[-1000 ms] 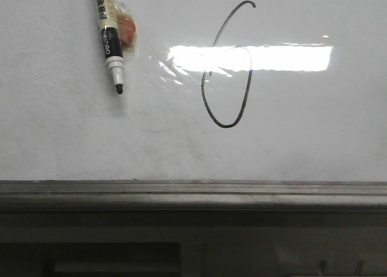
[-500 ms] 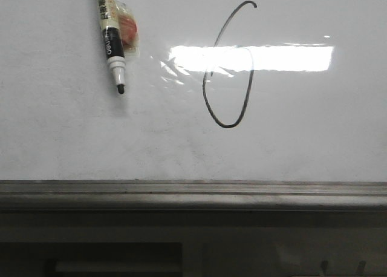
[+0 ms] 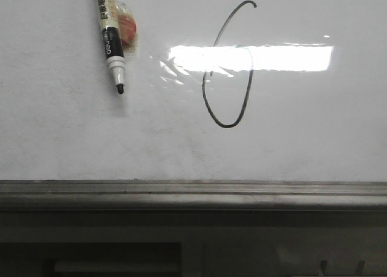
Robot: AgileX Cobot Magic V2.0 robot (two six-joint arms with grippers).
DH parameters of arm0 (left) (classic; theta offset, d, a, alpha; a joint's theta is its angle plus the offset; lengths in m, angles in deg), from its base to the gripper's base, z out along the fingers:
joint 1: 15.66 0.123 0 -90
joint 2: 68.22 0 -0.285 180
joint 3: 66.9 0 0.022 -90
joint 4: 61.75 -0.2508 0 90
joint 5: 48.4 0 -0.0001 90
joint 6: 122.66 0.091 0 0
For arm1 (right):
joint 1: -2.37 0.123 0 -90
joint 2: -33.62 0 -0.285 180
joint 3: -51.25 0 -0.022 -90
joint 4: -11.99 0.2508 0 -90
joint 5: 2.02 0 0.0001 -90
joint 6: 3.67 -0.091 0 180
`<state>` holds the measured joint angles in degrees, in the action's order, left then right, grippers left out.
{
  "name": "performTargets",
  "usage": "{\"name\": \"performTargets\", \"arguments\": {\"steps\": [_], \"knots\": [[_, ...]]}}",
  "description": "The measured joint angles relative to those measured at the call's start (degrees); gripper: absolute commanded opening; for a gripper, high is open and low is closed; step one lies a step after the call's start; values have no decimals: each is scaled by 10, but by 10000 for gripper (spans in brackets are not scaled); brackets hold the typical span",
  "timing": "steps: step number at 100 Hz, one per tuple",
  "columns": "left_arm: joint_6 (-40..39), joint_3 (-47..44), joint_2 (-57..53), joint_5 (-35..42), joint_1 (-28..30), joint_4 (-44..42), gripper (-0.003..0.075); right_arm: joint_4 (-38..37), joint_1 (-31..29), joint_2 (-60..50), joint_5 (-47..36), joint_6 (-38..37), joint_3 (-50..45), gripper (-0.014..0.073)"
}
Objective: Write number 6 on whiteboard
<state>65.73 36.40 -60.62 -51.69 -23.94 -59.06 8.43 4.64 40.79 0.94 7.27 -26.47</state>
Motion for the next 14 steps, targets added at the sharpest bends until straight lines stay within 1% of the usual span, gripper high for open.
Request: {"name": "performTargets", "arguments": {"steps": [14], "knots": [[0, 0, 0, 0, 0, 0, -20, 0, 0, 0, 0, 0, 0, -51]]}}
